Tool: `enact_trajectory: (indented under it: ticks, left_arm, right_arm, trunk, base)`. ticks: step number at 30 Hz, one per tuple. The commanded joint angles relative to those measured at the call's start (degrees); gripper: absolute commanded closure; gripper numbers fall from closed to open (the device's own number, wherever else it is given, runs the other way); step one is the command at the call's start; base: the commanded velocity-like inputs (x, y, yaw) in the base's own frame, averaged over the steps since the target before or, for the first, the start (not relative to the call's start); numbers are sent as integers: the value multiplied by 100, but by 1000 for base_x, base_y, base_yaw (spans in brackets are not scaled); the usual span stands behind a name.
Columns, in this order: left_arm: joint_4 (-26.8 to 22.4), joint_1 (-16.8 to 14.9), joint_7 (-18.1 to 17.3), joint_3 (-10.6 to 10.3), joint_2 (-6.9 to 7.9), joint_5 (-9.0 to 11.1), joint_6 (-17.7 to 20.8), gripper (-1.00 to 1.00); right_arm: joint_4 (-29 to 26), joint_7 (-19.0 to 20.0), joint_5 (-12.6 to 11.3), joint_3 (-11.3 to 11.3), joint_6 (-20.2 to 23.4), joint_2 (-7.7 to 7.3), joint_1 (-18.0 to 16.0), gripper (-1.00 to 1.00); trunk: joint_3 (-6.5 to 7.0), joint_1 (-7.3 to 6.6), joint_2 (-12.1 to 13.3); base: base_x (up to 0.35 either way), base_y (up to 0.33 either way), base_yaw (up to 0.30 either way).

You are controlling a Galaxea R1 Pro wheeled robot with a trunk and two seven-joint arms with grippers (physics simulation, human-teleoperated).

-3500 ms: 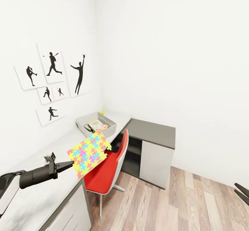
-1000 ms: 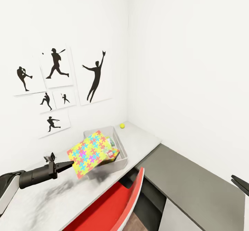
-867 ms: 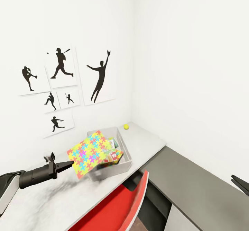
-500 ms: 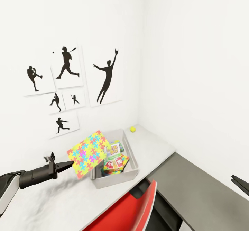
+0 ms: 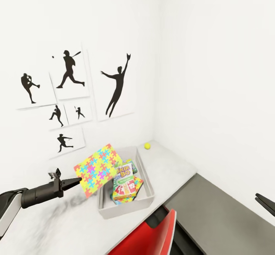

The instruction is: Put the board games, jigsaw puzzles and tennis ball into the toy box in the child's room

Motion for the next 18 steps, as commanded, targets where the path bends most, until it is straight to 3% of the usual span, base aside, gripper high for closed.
enact_trajectory:
  ticks: [1,18]
  left_arm:
    - [0,-4,-14,0,2,8,29,100]
    - [1,-4,-35,11,22,42,57,100]
  right_arm:
    - [-1,1,-16,-1,27,8,0,-100]
    - [5,-14,-16,-1,-6,71,0,-100]
  trunk:
    - [-9,6,-9]
    - [-9,6,-9]
  base:
    - [199,0,0]
    - [26,0,0]
